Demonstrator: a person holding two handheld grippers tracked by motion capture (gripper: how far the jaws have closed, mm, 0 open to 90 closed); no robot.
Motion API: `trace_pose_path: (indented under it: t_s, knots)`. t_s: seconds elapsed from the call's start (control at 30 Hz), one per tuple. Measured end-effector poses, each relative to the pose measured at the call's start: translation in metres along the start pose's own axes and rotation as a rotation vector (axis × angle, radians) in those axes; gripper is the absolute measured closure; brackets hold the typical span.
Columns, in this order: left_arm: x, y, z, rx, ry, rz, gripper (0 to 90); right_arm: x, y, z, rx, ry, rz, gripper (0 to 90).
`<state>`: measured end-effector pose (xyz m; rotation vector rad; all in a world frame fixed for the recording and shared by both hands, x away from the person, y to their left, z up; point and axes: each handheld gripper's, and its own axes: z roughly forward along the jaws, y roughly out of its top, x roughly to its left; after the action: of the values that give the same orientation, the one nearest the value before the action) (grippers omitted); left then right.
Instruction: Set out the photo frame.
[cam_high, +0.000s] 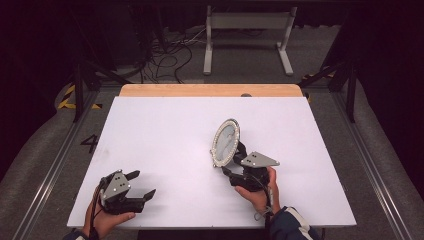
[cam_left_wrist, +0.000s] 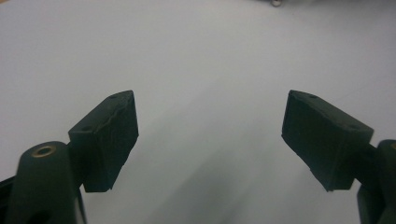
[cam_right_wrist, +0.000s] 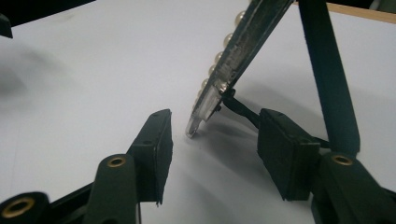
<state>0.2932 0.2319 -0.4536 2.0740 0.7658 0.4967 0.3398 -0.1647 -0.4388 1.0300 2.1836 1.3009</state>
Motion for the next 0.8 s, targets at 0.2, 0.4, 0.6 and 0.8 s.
trace_pose_path:
  t_s: [0.2,0.4,0.6,0.8]
  knots:
    - [-0.003,-0.004,0.002,0.034,-0.003,0.011,18.3,0.000,0.001,0.021,0.014,-0.003,0.044,46.5]
    - [-0.002,-0.007,0.002,0.045,0.000,0.003,18.2,-0.002,-0.001,0.036,0.021,-0.015,0.099,47.8]
    - [-0.003,-0.008,0.003,0.055,-0.002,0.008,18.1,-0.002,0.001,0.038,-0.013,-0.034,0.104,52.5]
    - [-0.003,-0.008,0.004,0.057,0.000,0.009,18.0,0.001,0.003,0.032,-0.067,-0.042,0.088,58.2]
